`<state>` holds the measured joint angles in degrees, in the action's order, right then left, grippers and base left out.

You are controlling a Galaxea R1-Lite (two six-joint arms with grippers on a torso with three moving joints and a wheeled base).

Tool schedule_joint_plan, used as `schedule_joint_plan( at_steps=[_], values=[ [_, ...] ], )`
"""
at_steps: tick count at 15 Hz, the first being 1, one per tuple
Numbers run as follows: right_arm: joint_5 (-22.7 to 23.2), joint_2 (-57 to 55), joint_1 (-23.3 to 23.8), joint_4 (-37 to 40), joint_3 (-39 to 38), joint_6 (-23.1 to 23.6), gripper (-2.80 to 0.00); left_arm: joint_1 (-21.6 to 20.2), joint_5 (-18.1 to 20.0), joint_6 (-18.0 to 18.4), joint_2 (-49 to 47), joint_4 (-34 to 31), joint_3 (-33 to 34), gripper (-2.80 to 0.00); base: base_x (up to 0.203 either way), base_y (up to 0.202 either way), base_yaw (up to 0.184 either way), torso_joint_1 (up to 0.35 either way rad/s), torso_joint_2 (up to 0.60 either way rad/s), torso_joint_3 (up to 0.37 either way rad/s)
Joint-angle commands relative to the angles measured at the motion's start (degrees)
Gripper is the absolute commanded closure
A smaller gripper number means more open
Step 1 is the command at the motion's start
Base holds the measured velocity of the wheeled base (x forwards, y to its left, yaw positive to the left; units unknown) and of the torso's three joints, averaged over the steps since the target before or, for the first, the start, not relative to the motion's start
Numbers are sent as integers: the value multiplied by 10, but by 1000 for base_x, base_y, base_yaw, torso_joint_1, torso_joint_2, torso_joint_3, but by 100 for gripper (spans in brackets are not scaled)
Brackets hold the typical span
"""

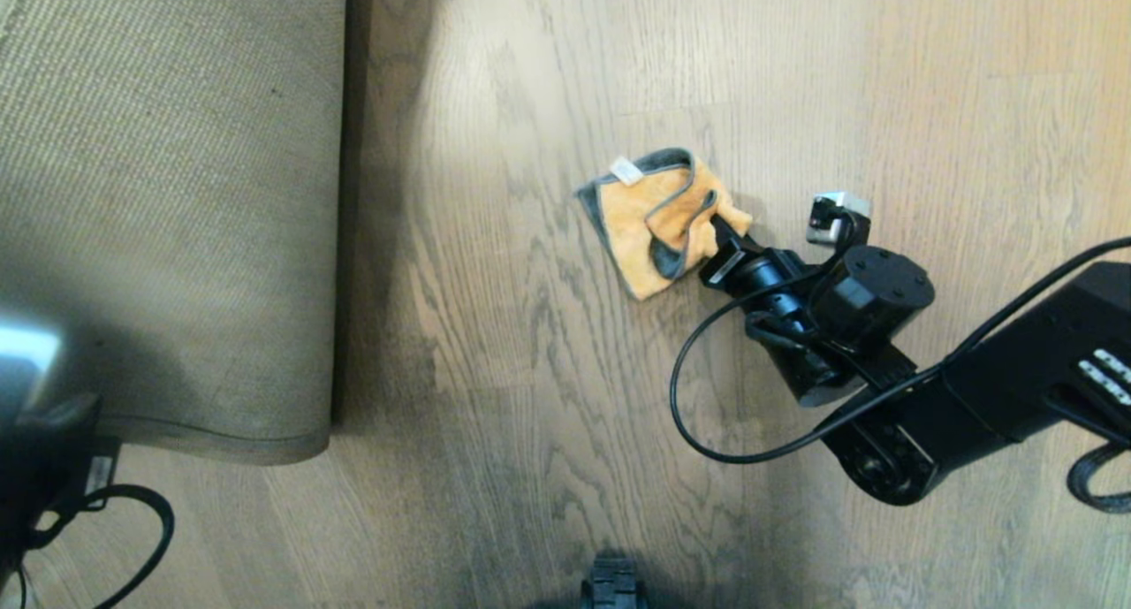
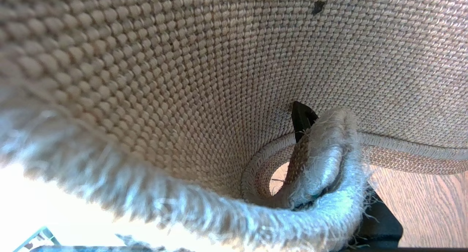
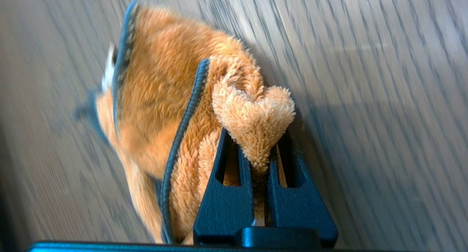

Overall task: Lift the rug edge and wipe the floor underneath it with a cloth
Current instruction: Wipe the floor under the carpet with a rag

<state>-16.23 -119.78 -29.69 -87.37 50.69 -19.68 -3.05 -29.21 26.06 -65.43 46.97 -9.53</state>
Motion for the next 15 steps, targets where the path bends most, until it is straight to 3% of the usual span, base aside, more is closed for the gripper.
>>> schedule_joint_plan(
  at_steps=[1,4,11,15],
  values=[
    [-1,9,-41,-26,-37,-2,0,0,-1,1,1,3,0,0,0,0,0,0,0,0],
    [-7,21,-123,-26,-80,-9,0,0,-1,2,8,-1,0,0,0,0,0,0,0,0],
    [-40,-11,-372,-26,-109,-27,0,0,-6,2,19,-1,9,0,0,0,0,0,0,0],
    [-42,-86,-411,-26,-91,-37,0,0,-13,3,29,-1,21,0,0,0,0,0,0,0]
  ],
)
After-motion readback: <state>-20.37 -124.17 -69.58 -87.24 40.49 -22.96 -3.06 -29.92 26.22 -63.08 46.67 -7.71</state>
